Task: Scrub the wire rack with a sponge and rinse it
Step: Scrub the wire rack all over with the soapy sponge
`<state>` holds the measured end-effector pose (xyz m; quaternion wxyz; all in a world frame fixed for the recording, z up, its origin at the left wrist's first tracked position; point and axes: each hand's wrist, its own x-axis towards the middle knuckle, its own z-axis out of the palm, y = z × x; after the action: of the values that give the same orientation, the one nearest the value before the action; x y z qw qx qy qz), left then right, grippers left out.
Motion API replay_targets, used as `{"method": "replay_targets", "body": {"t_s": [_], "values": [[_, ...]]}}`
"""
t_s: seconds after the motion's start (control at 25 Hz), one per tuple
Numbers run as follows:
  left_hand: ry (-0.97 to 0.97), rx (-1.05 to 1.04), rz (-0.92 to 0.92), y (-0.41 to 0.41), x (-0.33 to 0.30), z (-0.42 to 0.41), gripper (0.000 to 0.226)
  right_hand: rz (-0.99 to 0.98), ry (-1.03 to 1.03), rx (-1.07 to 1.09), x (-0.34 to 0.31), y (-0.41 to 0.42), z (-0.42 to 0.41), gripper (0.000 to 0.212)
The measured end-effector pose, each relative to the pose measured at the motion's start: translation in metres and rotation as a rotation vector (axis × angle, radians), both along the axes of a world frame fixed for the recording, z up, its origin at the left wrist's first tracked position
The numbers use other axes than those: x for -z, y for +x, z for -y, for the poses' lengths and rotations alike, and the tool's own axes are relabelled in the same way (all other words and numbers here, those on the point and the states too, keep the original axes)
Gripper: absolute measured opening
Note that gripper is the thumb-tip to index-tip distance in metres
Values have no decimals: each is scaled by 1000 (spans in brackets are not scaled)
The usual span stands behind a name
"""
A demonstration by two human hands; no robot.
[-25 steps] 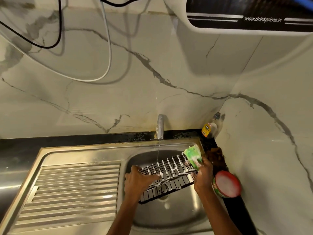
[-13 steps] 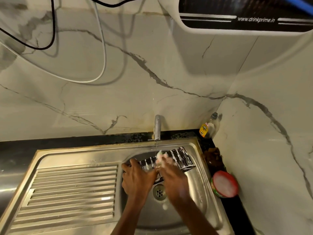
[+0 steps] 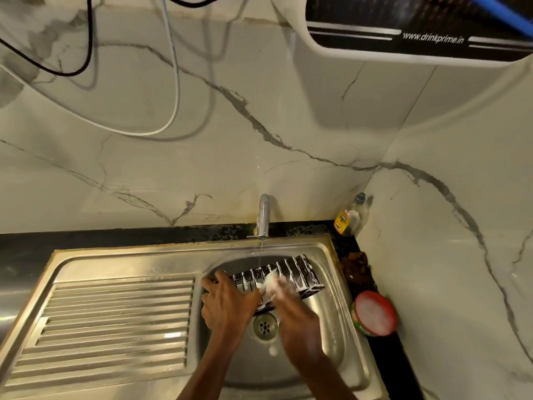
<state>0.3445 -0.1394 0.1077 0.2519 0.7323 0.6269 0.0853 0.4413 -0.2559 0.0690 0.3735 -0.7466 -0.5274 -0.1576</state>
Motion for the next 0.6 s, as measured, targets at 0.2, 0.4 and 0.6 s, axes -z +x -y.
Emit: {"method": "replay_targets", "body": {"t_s": [0.2, 0.4, 0.6], "values": [[27, 0, -26, -12, 11, -9, 96, -283, 34, 390, -7, 62, 19, 42], [-84, 42, 67, -27, 23, -20, 104, -1423, 260, 278, -4, 86, 16, 25], [-217, 35, 148, -38, 39, -29, 107, -1519, 206, 69, -29, 59, 0, 28]]}}
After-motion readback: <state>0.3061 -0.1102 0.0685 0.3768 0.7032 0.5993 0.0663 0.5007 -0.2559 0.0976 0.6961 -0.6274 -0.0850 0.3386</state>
